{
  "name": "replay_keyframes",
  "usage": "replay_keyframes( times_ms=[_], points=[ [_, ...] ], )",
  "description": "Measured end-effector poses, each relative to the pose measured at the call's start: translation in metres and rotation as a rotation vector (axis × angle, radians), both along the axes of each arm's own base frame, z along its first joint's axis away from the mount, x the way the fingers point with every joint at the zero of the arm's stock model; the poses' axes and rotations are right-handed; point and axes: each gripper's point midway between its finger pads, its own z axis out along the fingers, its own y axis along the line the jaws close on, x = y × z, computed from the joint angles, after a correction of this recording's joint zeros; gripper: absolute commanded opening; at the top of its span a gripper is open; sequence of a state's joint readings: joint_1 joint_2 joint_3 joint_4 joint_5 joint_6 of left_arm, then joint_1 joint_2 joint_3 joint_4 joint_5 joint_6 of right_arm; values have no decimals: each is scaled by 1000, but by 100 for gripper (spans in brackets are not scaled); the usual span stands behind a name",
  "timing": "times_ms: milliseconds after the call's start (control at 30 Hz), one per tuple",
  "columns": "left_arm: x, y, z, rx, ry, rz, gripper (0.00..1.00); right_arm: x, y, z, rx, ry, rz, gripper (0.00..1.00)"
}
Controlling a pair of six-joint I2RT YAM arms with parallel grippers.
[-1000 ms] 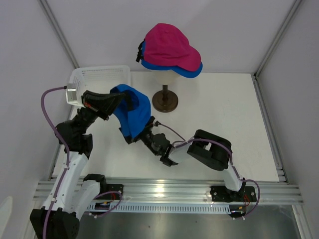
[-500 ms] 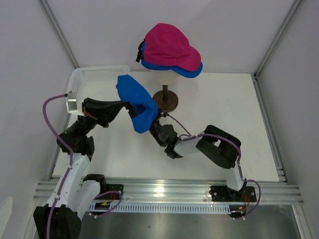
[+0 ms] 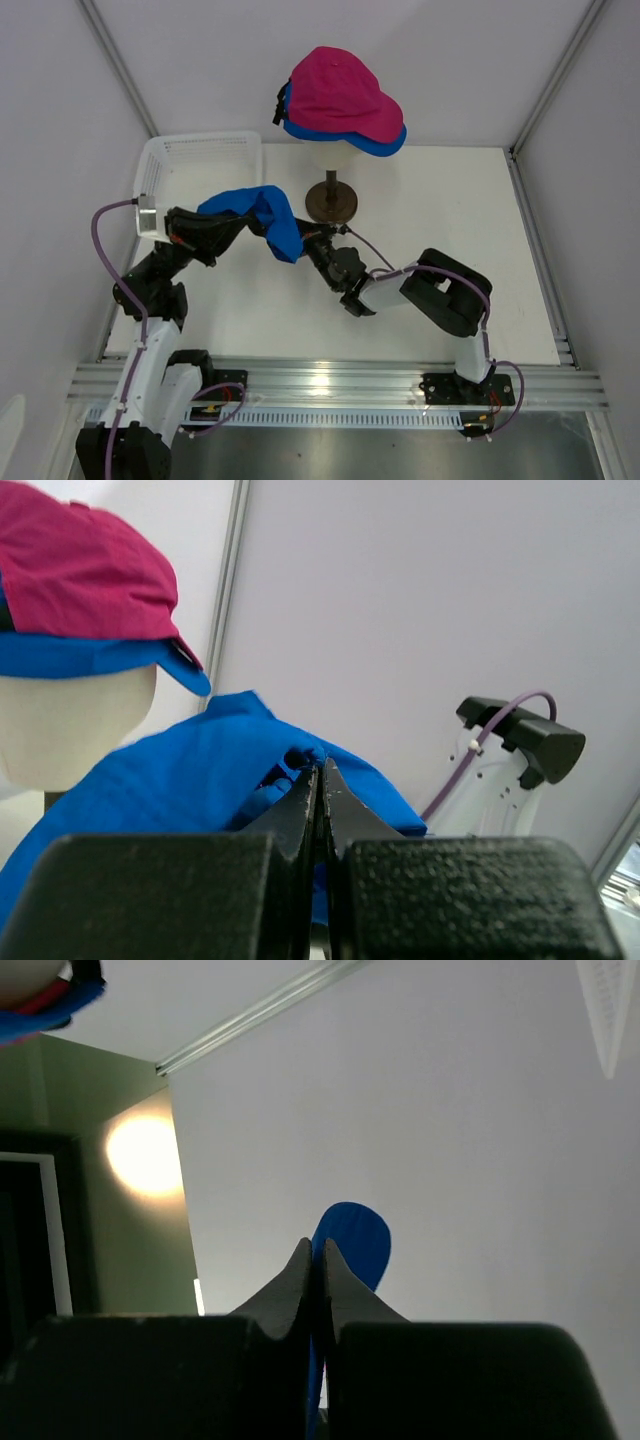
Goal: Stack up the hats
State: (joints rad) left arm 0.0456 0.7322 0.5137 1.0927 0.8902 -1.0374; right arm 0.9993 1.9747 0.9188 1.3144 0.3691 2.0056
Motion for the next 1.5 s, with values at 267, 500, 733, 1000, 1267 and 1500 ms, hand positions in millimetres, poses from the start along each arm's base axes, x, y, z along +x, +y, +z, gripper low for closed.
replay_keyframes(
  times_ms=[267,500,733,1000,1267,1500],
  points=[
    [0,-6,-21,73,50,-39,2,26,-43,12,1,-17,-59,0],
    [14,-5,-47,190,208,-5,82,53,-89,33,-16,-85,-30,0],
    [-1,6,-35,218,241,134,100,8,-103,81,-50,-155,89,0],
    [9,68,-5,41,397,588,99,-45,-135,158,-255,-376,-52,0],
    [11,143,-53,-108,712,1009,100,-45,-168,189,-439,-460,-264,0],
    [1,142,-51,-9,642,1020,99,-22,-147,140,-668,-422,-240,0]
  ],
)
